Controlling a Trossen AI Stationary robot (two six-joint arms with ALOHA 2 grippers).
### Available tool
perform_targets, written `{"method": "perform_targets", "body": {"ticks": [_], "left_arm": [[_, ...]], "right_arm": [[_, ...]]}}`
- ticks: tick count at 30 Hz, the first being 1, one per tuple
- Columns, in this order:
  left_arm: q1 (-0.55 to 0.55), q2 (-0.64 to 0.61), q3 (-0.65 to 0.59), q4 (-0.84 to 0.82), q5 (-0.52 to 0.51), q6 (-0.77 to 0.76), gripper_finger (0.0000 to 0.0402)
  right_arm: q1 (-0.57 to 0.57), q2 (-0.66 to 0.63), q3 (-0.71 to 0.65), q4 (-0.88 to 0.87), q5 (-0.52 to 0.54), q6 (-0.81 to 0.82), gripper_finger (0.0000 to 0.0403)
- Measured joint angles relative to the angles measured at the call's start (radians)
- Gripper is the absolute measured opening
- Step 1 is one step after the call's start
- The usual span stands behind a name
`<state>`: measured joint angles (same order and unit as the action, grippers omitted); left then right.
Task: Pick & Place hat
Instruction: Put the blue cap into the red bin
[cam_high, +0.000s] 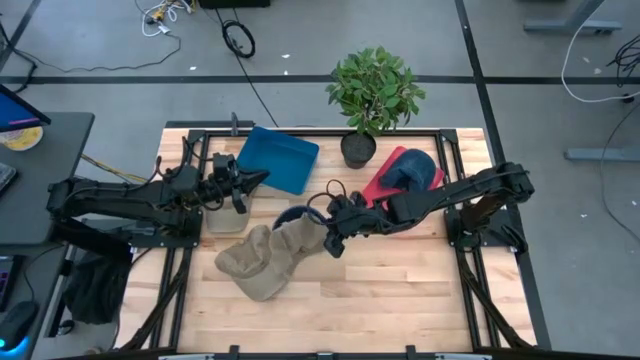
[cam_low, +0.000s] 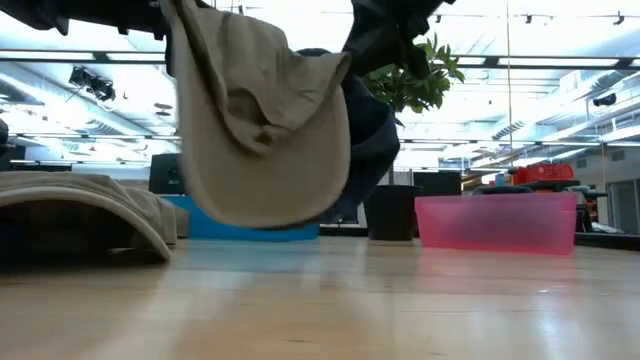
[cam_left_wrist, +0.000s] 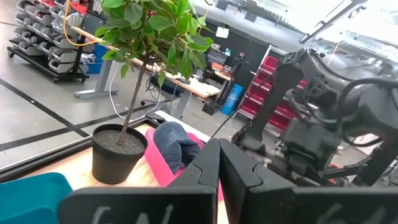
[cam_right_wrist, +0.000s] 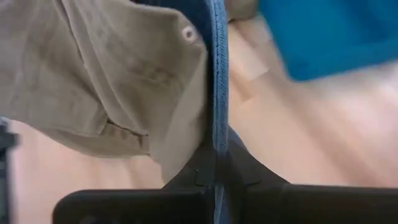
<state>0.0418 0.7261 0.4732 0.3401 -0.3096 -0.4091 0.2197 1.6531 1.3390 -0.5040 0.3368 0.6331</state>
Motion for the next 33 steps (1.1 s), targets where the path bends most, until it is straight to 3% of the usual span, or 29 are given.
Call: {"method": "perform_targets", "body": {"ticks": [5,12,22,27,33], "left_arm": [[0.000,0.000,0.000,0.000,0.000,0.000,0.0007],[0.000,0.000,0.000,0.000,0.000,0.000,0.0007],[0.000,0.000,0.000,0.000,0.000,0.002,0.0007],[0.000,0.000,0.000,0.000,0.000,0.002,0.0007],[0.000,0.000,0.001,0.005,0.000,0.039,0.0007]], "right_arm": [[-0.012,0.000,0.042,-0.054,0.044,-0.135,0.0006],[-0.012,0.000,0.065,-0.067,0.064,-0.163,0.0006],[-0.034,0.000,0.217,-0.112,0.055,-0.379,0.0006],[-0.058,-0.016,0.321,-0.262,0.048,-0.387,0.0006],[-0.074,-0.118,0.333,-0.290,-0.038,-0.330,0.0007]]}}
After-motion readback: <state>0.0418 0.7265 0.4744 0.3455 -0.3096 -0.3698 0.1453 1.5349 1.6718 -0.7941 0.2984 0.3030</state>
